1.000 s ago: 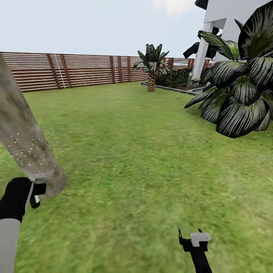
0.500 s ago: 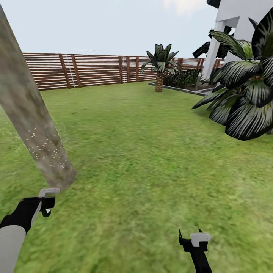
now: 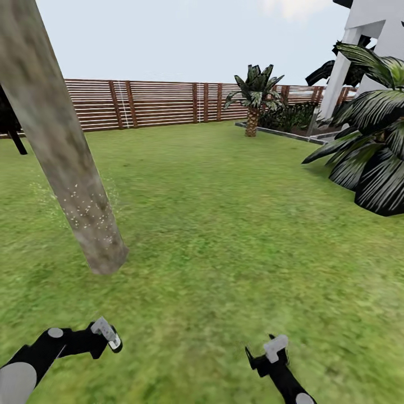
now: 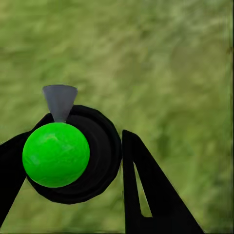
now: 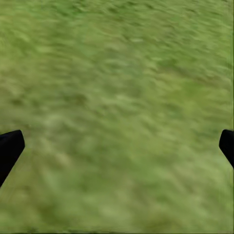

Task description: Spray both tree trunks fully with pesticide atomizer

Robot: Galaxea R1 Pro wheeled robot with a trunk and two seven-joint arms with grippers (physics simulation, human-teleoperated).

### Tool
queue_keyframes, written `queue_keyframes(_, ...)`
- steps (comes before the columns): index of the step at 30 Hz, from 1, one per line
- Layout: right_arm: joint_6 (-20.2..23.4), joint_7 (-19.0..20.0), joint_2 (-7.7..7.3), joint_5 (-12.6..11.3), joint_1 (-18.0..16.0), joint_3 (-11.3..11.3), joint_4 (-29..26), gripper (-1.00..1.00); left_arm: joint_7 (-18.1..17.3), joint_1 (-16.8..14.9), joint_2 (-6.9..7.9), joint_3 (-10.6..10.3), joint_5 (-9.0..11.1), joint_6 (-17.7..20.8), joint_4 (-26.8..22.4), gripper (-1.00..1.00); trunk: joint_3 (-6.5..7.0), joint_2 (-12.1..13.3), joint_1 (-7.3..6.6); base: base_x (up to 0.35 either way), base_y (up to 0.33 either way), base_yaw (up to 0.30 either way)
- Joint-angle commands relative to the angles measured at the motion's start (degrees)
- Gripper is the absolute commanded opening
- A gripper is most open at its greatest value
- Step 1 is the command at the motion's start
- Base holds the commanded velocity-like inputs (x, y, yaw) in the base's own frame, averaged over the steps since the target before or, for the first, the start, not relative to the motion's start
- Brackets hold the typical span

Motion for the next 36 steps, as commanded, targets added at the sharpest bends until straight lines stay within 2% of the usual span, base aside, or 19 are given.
queue_keyframes(1, 3.98, 4.34, -0.04, 1.97, -0.01, 0.23, -3.26, 1.00, -0.53, 0.03, -0.13, -1.49, -0.39, -0.11, -0.07, -1.00, 0.00, 0.00, 0.00, 0.000, 0.000, 0.001)
queue_keyframes(2, 6.31, 7.34, -0.05, 3.37, -0.01, 0.32, -5.51, 1.00, -0.73, 0.04, -0.21, -2.38, -0.55, -0.14, -0.08, -1.00, 0.00, 0.00, 0.00, 0.000, 0.000, 0.000)
queue_keyframes(4, 11.78, 17.32, -0.06, 6.80, -0.04, 0.43, -12.12, 1.00, -1.75, -0.03, -0.37, -4.58, -0.76, -0.15, -0.16, -1.00, 0.00, 0.00, 0.00, 0.000, 0.000, 0.000)
queue_keyframes(5, 13.31, 22.08, -0.07, 7.69, -0.10, 0.45, -15.26, 1.00, -3.62, -0.21, -0.46, -5.16, -0.81, -0.10, -0.23, -1.00, 0.00, 0.00, 0.00, 0.000, 0.000, 0.000)
queue_keyframes(6, 13.87, 24.37, -0.07, 7.99, -0.15, 0.46, -16.74, 1.00, -5.26, -0.36, -0.49, -5.36, -0.86, -0.08, -0.30, -1.00, 0.00, 0.00, 0.00, 0.000, 0.000, 0.000)
queue_keyframes(8, 14.27, 26.20, -0.07, 8.26, -0.38, 0.47, -17.84, 1.00, -7.50, -0.55, -0.54, -5.50, -0.91, -0.01, -0.36, -1.00, 0.00, 0.00, 0.00, 0.000, 0.000, 0.000)
queue_keyframes(11, 14.41, 27.38, 0.02, 8.37, -0.52, 0.74, -18.13, 1.00, -8.59, -0.55, -1.14, -6.11, -1.26, -0.01, -0.38, -1.00, 0.00, 0.00, 0.00, 0.000, 0.000, 0.000)
queue_keyframes(13, 14.46, 28.22, 0.25, 9.54, -0.54, 4.37, -18.18, 1.00, -8.74, -0.55, -1.76, -8.65, -2.19, 0.06, -0.38, -1.00, 0.00, 0.00, 0.00, 0.000, 0.000, 0.000)
queue_keyframes(14, 14.61, 28.44, 0.34, 11.06, -0.55, 7.90, -18.25, 1.00, -8.74, -0.55, -2.31, -10.72, -2.67, 0.13, -0.38, -1.00, 0.00, 0.00, 0.00, 0.000, 0.000, 0.000)
queue_keyframes(15, 15.03, 28.59, 0.41, 11.99, -0.55, 10.36, -18.32, -1.00, -8.73, -0.60, -2.81, -12.36, -2.92, 0.17, -0.38, -1.00, 0.00, 0.00, 0.00, 0.000, 0.000, 0.000)
queue_keyframes(17, 16.04, 28.79, 0.69, 12.74, -0.62, 12.53, -18.44, -1.00, -8.78, -0.75, -3.97, -13.96, -3.14, 0.19, -0.38, -1.00, 0.00, 0.00, 0.00, 0.000, 0.000, 0.000)
queue_keyframes(18, 16.35, 29.88, 1.44, 12.97, -0.91, 13.07, -18.61, -1.00, -8.80, -0.79, -4.93, -14.35, -3.55, 0.14, -0.38, -1.00, 0.00, 0.00, 0.00, 0.000, 0.000, 0.000)
queue_keyframes(21, 17.25, 35.48, 3.02, 13.27, -3.27, 13.42, -18.79, -1.00, -8.75, -0.81, -6.27, -14.57, -5.18, 0.12, -0.43, -1.00, 0.00, 0.00, 0.00, 0.000, 0.000, 0.000)
queue_keyframes(25, 18.27, 42.16, 3.41, 13.29, -7.25, 13.47, -18.84, -1.00, -8.75, -0.68, -7.66, -14.55, -8.30, 0.49, -3.11, -1.00, 0.00, 0.00, 0.00, 0.000, 0.000, 0.000)
queue_keyframes(30, 18.42, 44.78, 4.01, 13.07, -8.32, 13.49, -21.07, -1.00, -8.81, -0.73, -11.38, -14.62, -11.31, 0.75, -3.70, -1.00, 0.00, 0.00, 0.00, 0.000, 0.000, 0.000)
queue_keyframes(31, 18.42, 45.47, 4.35, 13.06, -8.36, 13.49, -21.34, -1.00, -8.81, -0.77, -13.15, -14.62, -13.09, 0.78, -3.72, -1.00, 0.00, 0.00, 0.00, 0.000, 0.000, 0.000)
queue_keyframes(32, 18.42, 45.62, 4.49, 13.06, -8.37, 13.50, -21.41, -1.00, -8.81, -0.79, -14.00, -14.62, -14.39, 0.91, -3.72, -1.00, 0.00, 0.00, 0.00, 0.000, 0.000, 0.000)
queue_keyframes(36, 18.35, 45.72, 4.66, 13.05, -8.37, 13.53, -21.46, -1.00, -8.81, -0.81, -15.72, -14.61, -15.43, 1.55, -3.80, -1.00, 0.00, 0.00, 0.00, 0.000, 0.000, 0.000)
